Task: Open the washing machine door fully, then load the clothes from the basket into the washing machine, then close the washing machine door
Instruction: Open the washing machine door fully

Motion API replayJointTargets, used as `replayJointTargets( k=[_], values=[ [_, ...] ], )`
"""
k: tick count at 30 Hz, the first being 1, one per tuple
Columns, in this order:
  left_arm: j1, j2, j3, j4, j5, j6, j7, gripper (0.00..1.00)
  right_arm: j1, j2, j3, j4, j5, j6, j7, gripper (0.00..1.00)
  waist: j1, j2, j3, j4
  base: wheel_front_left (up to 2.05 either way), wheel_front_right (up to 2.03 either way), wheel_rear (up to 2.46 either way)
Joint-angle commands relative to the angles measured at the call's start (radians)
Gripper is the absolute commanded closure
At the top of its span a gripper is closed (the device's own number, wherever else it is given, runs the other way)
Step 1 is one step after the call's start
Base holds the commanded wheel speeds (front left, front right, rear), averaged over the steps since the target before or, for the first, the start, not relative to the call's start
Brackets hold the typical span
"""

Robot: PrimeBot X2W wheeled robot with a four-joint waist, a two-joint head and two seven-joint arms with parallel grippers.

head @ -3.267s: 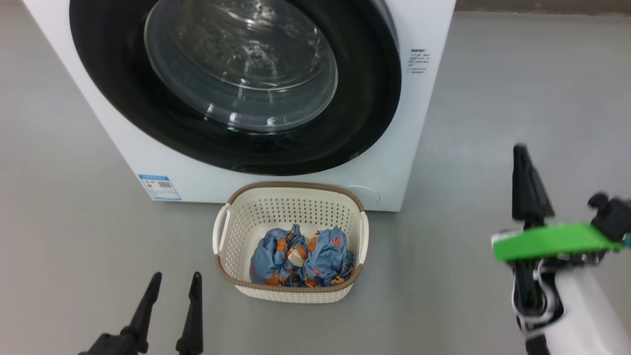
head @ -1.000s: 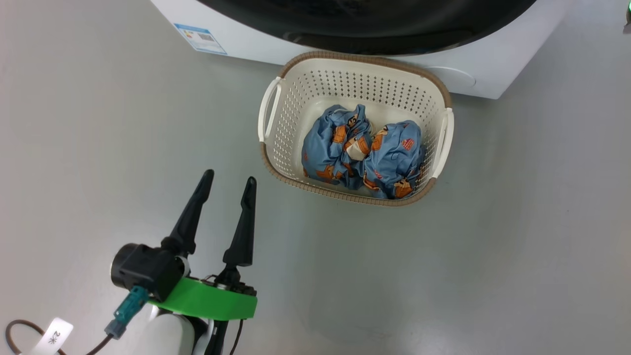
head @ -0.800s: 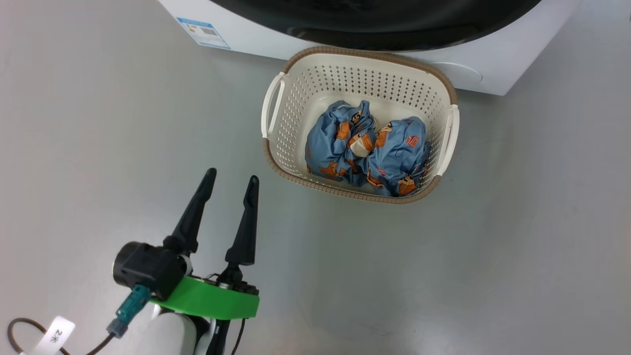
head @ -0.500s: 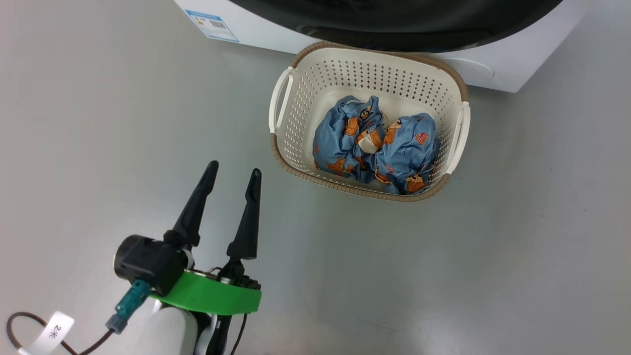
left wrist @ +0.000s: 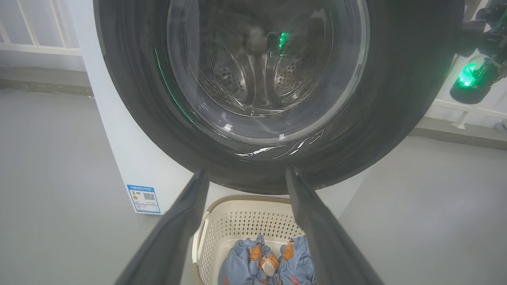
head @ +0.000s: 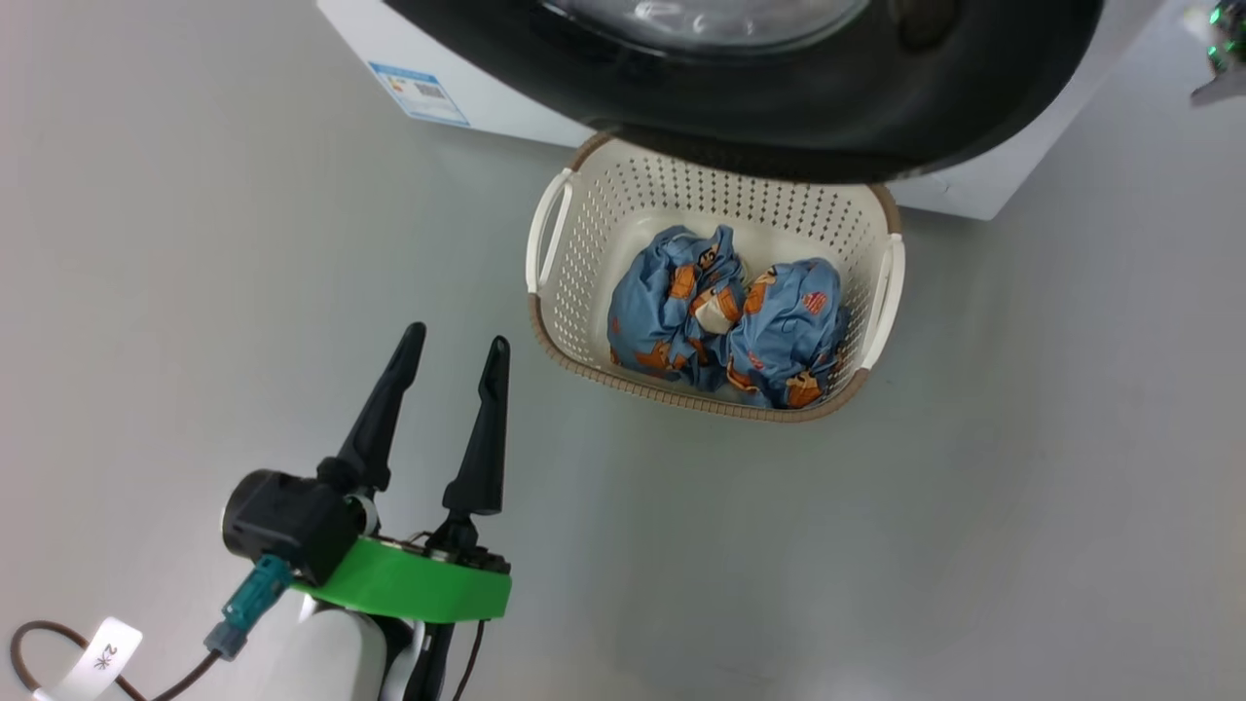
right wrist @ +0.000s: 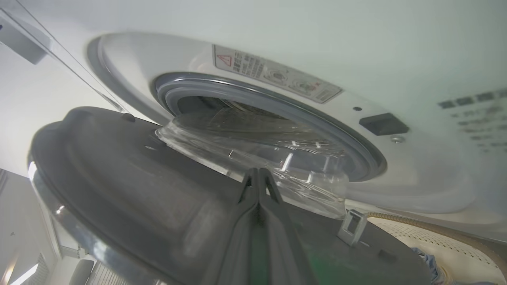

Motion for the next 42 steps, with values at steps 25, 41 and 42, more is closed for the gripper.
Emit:
replayJointTargets(
  k=[25, 41, 42],
  values=[
    [0.12, 0.022, 0.082, 0.0, 0.034, -0.002, -0.006, 0.0, 0.298, 0.102, 0.1, -0.187, 0.035, 0.009, 0.11, 1.0, 0.0, 0.0, -0.196, -0.037, 0.0, 0.0, 0.0],
    [0.182, 0.026, 0.098, 0.005, 0.046, -0.002, -0.006, 0.0, 0.47, 0.164, 0.137, -0.291, 0.039, 0.009, 0.179, 1.0, 0.0, 0.0, -0.294, -0.013, 0.0, 0.0, 0.0],
    [0.187, 0.026, 0.1, 0.004, 0.047, -0.002, -0.006, 0.0, 0.48, 0.168, 0.139, -0.297, 0.036, 0.009, 0.179, 1.0, 0.0, 0.0, -0.301, -0.01, 0.0, 0.0, 0.0]
  ],
)
